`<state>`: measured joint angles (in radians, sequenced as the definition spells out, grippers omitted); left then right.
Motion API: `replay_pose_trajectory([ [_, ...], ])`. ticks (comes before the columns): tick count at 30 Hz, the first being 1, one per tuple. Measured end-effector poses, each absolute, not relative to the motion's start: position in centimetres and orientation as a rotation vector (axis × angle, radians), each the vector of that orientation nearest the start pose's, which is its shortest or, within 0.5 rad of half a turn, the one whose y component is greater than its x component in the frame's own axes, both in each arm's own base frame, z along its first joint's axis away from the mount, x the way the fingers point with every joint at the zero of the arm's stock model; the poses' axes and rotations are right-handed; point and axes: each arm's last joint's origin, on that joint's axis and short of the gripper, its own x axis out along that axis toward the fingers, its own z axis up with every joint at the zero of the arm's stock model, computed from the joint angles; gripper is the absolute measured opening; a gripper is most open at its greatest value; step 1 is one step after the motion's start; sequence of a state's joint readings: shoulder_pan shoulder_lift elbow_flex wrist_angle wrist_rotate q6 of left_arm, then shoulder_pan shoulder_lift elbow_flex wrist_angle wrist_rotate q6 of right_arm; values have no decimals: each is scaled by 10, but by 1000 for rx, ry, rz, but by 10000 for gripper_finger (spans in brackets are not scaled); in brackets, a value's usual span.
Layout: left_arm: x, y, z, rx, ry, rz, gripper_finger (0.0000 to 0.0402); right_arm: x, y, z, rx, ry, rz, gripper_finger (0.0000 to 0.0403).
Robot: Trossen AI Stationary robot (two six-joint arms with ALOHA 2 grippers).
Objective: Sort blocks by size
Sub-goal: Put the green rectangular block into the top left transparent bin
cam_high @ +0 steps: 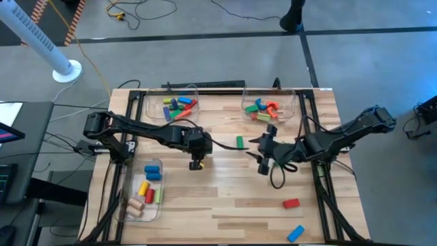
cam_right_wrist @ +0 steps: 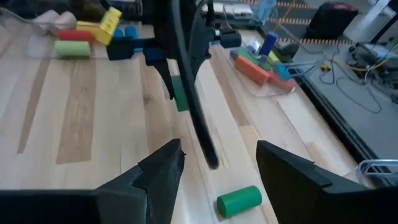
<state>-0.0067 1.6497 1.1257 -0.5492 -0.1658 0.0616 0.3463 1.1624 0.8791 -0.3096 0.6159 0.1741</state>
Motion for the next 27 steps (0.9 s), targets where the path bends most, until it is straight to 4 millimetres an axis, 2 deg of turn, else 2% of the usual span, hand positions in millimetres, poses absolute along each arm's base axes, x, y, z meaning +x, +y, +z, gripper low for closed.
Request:
replay_pose_trajectory([
  [7, 327, 3, 213, 151, 1096, 113, 97, 219, 77, 296, -142, 425, -356, 240],
  [12, 319, 3, 223, 152, 1090, 124, 97, 209, 84, 303, -170, 374, -405, 240],
  [19, 299, 5, 255, 169, 1018, 182, 97, 206, 88, 303, -157, 368, -391, 240],
  [27, 268, 8, 295, 201, 908, 299, 97, 209, 90, 296, -133, 397, -400, 240],
])
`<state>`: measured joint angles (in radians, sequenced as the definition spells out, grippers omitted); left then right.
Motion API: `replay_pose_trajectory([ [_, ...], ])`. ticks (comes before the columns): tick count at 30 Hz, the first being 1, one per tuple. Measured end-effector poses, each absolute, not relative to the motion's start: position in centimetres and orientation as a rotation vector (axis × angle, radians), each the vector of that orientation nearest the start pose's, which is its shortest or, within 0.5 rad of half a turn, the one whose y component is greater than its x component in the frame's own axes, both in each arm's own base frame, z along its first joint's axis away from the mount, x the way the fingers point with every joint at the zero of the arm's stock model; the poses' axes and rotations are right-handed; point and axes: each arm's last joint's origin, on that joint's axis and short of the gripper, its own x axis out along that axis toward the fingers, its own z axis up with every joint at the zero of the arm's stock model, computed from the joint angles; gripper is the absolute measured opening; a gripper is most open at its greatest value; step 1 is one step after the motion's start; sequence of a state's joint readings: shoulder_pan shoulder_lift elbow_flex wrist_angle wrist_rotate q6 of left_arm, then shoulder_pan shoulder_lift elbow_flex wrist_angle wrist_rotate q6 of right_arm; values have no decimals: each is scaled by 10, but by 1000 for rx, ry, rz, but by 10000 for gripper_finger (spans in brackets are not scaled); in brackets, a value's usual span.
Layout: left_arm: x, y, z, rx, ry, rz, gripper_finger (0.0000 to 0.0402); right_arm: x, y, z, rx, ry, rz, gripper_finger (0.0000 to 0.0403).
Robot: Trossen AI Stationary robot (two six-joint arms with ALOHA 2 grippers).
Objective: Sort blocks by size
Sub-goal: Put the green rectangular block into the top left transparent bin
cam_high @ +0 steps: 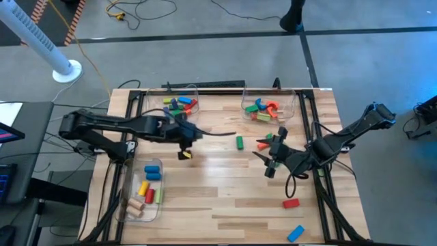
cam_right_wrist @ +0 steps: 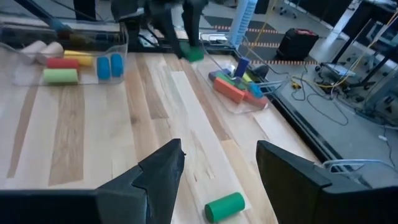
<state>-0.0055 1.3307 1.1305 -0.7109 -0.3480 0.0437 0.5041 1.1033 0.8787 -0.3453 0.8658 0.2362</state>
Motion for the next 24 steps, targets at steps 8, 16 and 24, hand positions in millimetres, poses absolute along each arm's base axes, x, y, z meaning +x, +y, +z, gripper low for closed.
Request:
replay_pose_trajectory([
  [8, 236, 18, 322, 187, 833, 422, 97, 212, 95, 288, -118, 426, -396, 240],
  [16, 217, 39, 333, 148, 821, 519, 97, 225, 103, 270, -140, 482, -405, 240],
  [24, 208, 66, 332, 139, 863, 619, 97, 236, 111, 250, -161, 537, -416, 240],
])
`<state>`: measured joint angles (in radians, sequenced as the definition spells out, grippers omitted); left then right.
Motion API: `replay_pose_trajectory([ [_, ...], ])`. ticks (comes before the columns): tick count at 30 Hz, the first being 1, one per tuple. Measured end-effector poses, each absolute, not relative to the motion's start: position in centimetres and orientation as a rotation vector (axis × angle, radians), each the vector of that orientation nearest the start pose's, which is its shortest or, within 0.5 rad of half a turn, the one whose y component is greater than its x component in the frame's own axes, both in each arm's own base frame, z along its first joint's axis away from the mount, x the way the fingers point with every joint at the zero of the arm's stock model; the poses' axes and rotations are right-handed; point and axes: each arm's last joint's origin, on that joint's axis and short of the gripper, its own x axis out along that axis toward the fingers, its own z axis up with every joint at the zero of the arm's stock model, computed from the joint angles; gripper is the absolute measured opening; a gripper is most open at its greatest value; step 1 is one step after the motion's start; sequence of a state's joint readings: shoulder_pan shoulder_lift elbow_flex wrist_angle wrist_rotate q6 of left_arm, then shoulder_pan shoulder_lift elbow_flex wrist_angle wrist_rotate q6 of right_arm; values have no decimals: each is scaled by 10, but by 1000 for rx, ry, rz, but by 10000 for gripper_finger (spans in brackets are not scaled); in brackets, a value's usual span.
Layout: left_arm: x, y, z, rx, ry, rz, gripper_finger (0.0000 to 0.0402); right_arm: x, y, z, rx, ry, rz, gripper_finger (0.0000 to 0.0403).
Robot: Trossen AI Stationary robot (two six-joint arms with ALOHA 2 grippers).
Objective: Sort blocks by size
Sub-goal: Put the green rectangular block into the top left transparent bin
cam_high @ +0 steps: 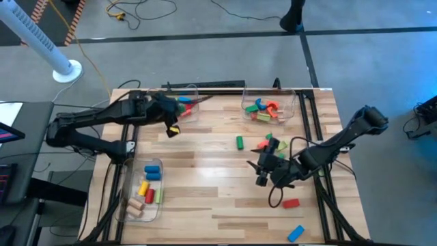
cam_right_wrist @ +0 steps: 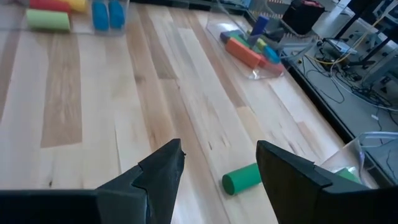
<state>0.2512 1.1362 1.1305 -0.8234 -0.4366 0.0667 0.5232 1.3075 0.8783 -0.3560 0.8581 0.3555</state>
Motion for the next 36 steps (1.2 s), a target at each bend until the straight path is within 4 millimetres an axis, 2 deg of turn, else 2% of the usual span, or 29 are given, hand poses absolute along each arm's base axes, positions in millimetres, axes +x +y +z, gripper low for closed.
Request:
replay_pose_trajectory([
  [7, 199, 89, 329, 123, 893, 694, 97, 243, 115, 236, -186, 577, -424, 240],
  [15, 184, 119, 307, 93, 974, 775, 97, 249, 119, 225, -207, 600, -427, 240],
  [29, 156, 173, 281, -132, 915, 759, 97, 249, 121, 225, -188, 589, -424, 240],
  [36, 146, 194, 269, -265, 922, 789, 97, 250, 121, 226, -181, 580, -425, 240],
])
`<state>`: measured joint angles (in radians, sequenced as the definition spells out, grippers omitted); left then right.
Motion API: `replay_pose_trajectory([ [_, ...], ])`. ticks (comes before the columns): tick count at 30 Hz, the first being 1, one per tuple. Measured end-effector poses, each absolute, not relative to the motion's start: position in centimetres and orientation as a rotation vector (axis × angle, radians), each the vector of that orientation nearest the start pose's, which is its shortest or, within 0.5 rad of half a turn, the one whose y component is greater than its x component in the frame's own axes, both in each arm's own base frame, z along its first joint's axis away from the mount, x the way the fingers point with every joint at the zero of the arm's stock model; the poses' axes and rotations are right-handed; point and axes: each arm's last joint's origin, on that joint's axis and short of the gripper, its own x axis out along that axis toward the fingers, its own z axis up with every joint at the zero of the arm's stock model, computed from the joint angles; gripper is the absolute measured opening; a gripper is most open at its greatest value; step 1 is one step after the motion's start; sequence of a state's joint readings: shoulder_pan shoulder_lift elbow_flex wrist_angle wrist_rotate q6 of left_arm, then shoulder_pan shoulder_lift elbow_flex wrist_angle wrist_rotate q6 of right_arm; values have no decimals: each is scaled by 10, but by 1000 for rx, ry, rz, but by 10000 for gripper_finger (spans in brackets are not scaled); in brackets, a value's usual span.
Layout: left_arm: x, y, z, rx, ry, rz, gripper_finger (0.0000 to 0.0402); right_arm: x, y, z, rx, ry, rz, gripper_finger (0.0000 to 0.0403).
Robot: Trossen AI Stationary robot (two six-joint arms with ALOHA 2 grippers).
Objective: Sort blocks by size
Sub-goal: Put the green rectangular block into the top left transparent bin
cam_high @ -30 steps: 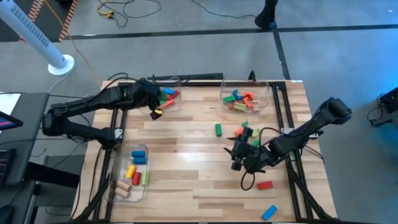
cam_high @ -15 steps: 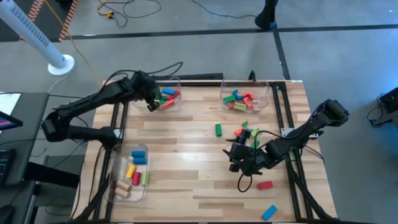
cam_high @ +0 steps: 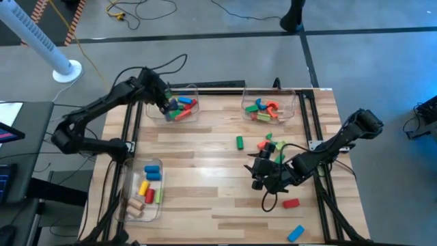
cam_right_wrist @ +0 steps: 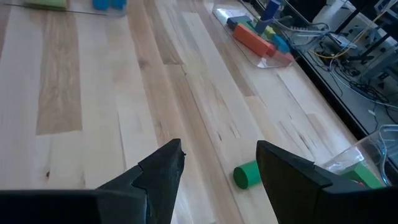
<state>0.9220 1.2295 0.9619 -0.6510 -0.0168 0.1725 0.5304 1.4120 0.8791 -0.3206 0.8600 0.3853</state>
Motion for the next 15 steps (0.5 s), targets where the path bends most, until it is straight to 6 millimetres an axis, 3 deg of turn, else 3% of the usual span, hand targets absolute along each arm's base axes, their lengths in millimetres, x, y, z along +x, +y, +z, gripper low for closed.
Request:
replay_pose_trajectory([
  [15, 151, 210, 244, -355, 1000, 788, 101, 249, 123, 226, -182, 578, -419, 240],
])
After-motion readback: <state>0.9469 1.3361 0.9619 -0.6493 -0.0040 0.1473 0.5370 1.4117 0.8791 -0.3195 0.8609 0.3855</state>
